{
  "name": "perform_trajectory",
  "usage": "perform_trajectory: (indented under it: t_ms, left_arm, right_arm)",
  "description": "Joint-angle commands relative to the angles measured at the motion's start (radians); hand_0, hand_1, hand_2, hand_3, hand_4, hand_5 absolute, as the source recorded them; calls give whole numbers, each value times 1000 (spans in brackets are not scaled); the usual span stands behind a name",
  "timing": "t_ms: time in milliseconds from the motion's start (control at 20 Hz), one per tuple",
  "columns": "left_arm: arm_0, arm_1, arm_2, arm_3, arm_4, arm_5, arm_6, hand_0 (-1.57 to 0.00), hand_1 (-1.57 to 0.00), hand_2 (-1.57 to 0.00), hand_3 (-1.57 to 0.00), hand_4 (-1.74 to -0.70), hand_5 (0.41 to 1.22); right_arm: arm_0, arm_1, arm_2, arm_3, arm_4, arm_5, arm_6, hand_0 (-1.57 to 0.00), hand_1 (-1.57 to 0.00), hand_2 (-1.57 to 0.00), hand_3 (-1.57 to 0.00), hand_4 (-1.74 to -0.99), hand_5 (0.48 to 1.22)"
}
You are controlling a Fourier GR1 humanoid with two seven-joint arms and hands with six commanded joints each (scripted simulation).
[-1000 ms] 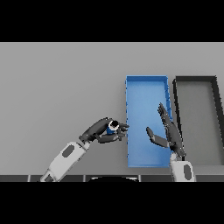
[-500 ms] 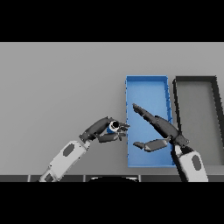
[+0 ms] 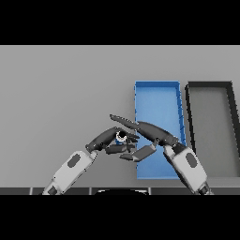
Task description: Pick up the blue pipe and place it into the blue bin.
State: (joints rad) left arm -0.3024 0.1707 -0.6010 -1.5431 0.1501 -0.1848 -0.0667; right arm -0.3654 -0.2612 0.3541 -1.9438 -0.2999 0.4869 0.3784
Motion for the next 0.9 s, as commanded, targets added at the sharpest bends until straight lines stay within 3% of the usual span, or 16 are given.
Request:
perform_trajectory:
  t_ms: [0, 150, 250, 300, 350, 400, 450, 500, 550, 600, 700, 850]
  left_arm:
    - [-8, 7, 8, -6, -1, 4, 6, -1571, -1571, -1571, -1536, -1741, 1221]
    - [0, 28, -2, -23, -26, 7, 2, -1571, -1571, -1571, -1540, -1740, 1221]
    - [10, 29, 1, -19, 3, -17, 1, -1571, -1571, -1571, -1484, -1736, 1221]
    - [1, 31, -7, -18, -32, -2, -6, -1394, -1326, -1320, -1288, -1737, 1221]
    - [-23, 49, -27, -17, -72, -5, 72, -1182, -1078, -1063, -1030, -1682, 1221]
    - [-32, 67, -40, -25, -83, -25, 125, -991, -878, -850, -824, -1552, 1221]
    - [-22, 79, -32, -36, -89, -25, 136, -818, -706, -680, -659, -1480, 1221]
    - [-22, 59, -17, -22, -93, -19, 114, -776, -706, -686, -583, -1533, 1221]
    - [-19, 52, -8, -25, -102, -10, 105, -935, -879, -863, -781, -1574, 1221]
    - [-2, 41, -3, -24, -88, -9, 86, -1063, -1017, -969, -939, -1607, 1221]
    - [11, 20, 16, -30, -46, -8, 35, -1246, -1217, -1115, -1166, -1655, 1221]
    - [21, -7, 28, -18, -27, -14, -29, -1404, -1390, -1310, -1364, -1697, 1221]
  right_arm:
    - [-16, 17, 13, 23, 16, 4, 0, 1, 1, 1, 1, -1225, 529]
    - [-77, 54, 21, 79, 17, 12, 10, 1, 1, 1, 1, -1218, 508]
    - [-110, 76, 33, 119, 16, 30, 20, -53, -84, -102, -46, -1245, 506]
    - [-126, 78, 32, 128, 7, 43, 16, -181, -225, -237, -161, -1294, 509]
    - [-150, 96, 42, 142, 9, 46, 24, -345, -375, -379, -296, -1335, 507]
    - [-172, 109, 50, 164, 21, 51, 28, -527, -534, -531, -440, -1362, 508]
    - [-179, 108, 50, 173, 20, 62, 20, -718, -699, -739, -635, -1430, 522]
    - [-177, 116, 55, 173, 2, 65, 12, -888, -873, -905, -768, -1486, 550]
    - [-177, 119, 59, 182, -26, 75, -2, -1025, -1013, -1038, -868, -1530, 606]
    - [-183, 128, 67, 186, -57, 68, 20, -1134, -1124, -1145, -957, -1562, 666]
    - [-165, 129, 68, 191, -104, 63, 51, -1291, -1285, -1298, -1178, -1495, 826]
    - [-161, 122, 76, 183, -40, 61, -40, -1428, -1425, -1431, -1370, -1441, 1019]
